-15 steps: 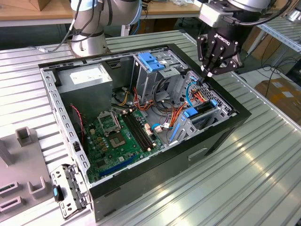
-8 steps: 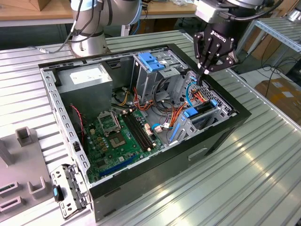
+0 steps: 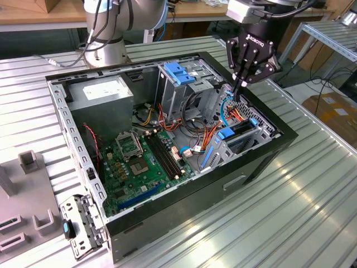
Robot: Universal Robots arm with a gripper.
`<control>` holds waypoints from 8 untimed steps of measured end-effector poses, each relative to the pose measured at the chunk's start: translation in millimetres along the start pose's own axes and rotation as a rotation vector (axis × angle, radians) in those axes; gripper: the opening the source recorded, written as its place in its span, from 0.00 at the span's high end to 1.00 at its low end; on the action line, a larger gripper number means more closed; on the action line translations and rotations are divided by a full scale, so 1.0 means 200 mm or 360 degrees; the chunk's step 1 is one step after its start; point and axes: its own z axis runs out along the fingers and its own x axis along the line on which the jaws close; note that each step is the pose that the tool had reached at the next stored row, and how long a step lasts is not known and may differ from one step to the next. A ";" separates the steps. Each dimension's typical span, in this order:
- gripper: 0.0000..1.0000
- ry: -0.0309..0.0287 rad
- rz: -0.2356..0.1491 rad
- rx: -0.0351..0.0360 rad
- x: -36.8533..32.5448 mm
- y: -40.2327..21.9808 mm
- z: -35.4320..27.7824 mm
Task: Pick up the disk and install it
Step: 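Insert the second disk wire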
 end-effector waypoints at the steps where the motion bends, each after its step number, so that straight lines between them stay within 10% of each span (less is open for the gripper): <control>1: 0.83 0.00074 -0.0001 0.0000 -0.001 0.000 0.002; 4: 0.81 0.00397 -0.0003 0.0001 -0.006 -0.001 0.009; 8: 0.75 0.00494 -0.0005 0.0001 -0.020 -0.002 0.022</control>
